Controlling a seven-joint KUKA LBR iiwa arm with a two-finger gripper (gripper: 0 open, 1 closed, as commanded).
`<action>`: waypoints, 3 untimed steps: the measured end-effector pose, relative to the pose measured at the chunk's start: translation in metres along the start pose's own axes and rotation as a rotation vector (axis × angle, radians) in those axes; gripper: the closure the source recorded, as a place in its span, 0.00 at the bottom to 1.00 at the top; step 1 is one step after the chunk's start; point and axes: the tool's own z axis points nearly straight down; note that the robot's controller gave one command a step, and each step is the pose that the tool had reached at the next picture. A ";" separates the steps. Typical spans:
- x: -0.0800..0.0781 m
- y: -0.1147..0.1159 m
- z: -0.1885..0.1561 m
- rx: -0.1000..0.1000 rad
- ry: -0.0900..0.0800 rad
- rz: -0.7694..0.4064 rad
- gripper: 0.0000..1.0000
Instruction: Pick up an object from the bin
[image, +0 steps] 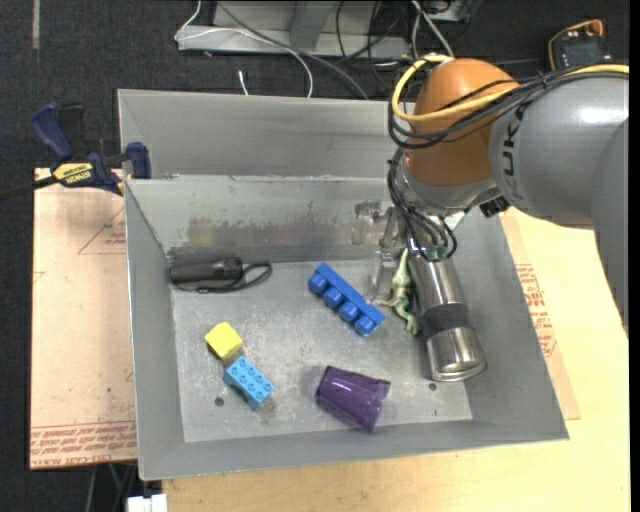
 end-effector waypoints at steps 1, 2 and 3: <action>0.000 0.000 0.000 0.000 0.000 0.000 0.00; 0.000 0.002 0.003 0.001 -0.002 -0.027 0.00; 0.007 0.003 0.029 0.000 -0.010 -0.170 0.00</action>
Offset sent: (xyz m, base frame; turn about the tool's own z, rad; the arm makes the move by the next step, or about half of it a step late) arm -0.0008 0.0237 -0.0380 -0.2594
